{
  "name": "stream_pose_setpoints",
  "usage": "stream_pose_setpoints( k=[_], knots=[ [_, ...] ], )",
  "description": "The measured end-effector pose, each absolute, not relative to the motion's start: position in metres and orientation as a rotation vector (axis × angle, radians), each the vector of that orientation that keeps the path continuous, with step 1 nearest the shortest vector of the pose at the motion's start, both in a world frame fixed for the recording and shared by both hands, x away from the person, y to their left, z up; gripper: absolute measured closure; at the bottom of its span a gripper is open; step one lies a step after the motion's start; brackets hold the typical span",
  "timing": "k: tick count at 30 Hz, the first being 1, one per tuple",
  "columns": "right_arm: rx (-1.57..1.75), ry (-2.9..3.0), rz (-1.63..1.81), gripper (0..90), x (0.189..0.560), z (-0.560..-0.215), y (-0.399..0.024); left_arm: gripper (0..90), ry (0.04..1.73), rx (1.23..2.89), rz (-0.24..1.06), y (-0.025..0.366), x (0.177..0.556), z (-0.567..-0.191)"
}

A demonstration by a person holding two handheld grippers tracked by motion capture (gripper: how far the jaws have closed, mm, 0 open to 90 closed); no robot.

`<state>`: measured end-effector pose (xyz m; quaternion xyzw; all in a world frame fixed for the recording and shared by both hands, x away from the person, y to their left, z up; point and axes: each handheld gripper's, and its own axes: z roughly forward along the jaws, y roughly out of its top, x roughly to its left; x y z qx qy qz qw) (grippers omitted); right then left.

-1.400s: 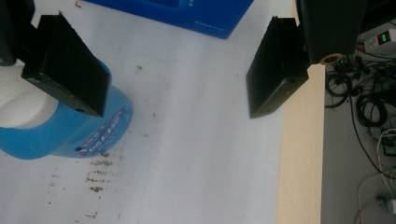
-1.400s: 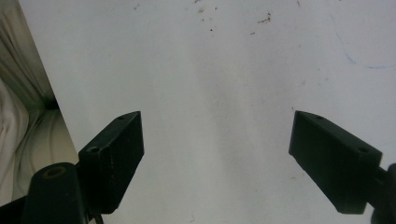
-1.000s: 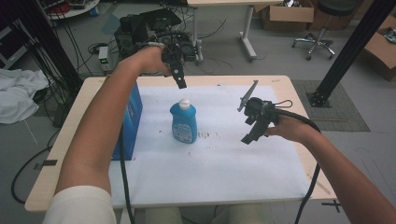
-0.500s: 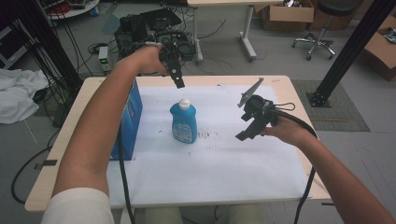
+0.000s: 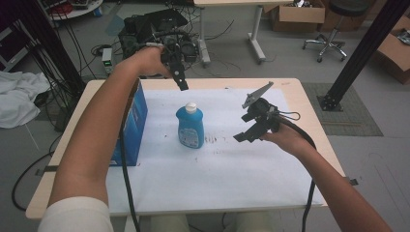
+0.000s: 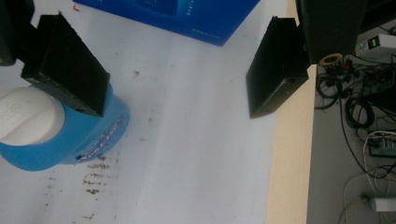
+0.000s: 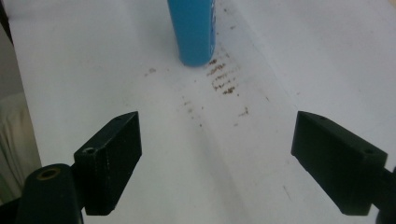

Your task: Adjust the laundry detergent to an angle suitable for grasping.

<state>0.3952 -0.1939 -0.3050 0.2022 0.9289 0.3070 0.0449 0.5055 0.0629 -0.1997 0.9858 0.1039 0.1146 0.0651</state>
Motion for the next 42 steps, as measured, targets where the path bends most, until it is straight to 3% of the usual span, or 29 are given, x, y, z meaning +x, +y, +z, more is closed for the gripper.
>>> stream_pose_setpoints(
  k=[42],
  knots=[
    [0.588, 2.724, 1.237, 15.3, 0.426, -0.330, -0.096, 22.5, 0.327, 2.972, 0.341, 0.069, 0.514, -0.205]
  ],
)
